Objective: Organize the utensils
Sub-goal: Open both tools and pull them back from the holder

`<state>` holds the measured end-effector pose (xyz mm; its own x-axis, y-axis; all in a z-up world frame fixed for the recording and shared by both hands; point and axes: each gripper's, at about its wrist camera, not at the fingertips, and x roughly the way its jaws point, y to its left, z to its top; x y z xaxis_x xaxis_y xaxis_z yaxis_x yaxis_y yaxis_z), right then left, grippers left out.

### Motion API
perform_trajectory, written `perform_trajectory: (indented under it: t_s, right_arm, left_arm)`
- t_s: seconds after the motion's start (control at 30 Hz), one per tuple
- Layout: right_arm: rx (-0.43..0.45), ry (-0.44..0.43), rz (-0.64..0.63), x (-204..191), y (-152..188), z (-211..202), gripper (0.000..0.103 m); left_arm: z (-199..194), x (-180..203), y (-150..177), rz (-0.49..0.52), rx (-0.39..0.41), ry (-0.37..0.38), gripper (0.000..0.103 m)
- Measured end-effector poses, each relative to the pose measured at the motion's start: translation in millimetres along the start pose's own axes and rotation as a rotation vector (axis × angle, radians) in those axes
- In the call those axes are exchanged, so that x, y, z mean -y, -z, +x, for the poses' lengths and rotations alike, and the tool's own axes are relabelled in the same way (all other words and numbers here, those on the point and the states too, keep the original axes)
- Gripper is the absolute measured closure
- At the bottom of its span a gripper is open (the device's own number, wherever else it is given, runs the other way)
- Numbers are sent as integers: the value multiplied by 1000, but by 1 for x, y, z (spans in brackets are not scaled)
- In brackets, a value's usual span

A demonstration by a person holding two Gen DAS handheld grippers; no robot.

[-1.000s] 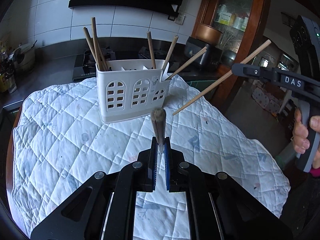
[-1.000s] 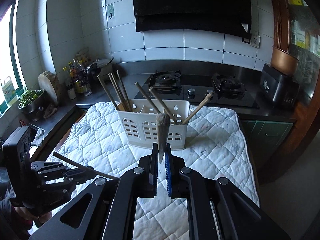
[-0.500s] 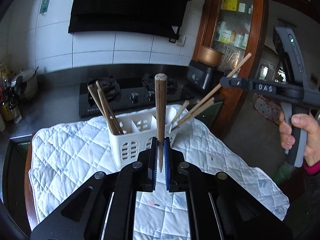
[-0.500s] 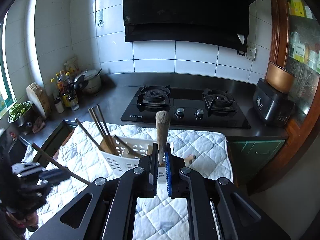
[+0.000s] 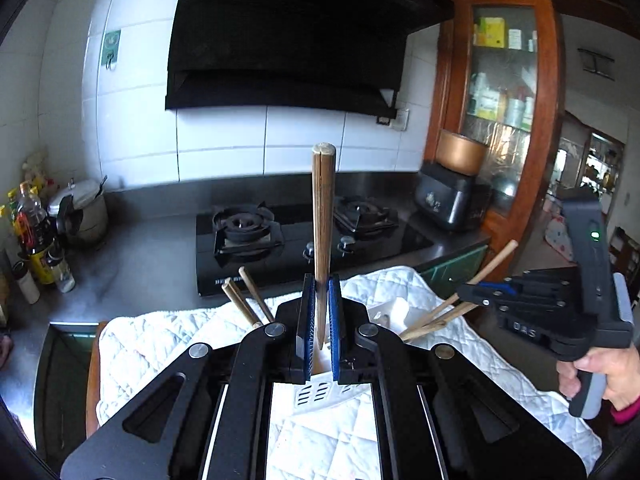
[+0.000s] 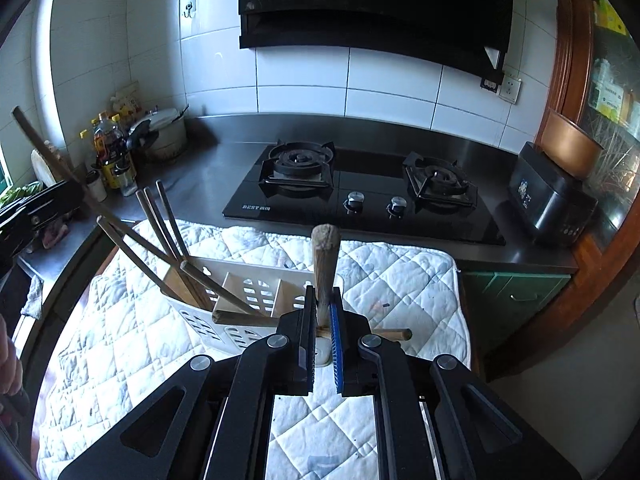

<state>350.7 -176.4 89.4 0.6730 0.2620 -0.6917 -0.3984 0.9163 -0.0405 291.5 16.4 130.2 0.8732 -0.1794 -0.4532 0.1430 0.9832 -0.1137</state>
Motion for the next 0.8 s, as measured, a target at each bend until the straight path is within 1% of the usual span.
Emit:
perform_trajectory:
  t_s: [0.17,0.3,0.57,0.6,0.63,0.7,0.77,0.8]
  right_arm:
    - [-17,0,-5,0,4,12,96]
    - [-23,-4,0,2,6,17,96]
    - [-15,-12,1,0,8,16,94]
    - [-10,-14,2,0,8,15,92]
    - [-4,-14,4,-1,8,13,86]
    - [7,-12,4,-1,9,8,78]
    - [20,-13,5,-3,10,2,76]
    - [27,-15,8,-3,11,-1,73]
  left_arm:
    - [26,-14,8,-47,-68,9,98]
    - [37,-19,15,-54,-107,23,97]
    - [45,-19,23,-47,-133,50,94]
    - [44,-18,23,-48,-133,50,94]
    - [43,-18,23,-49,-131,54,94]
    - [40,-17,24,-47,-131,60,94]
    - [34,-16,24,-45,-122,65,86]
    - [30,-15,24,-42,-113,63,76]
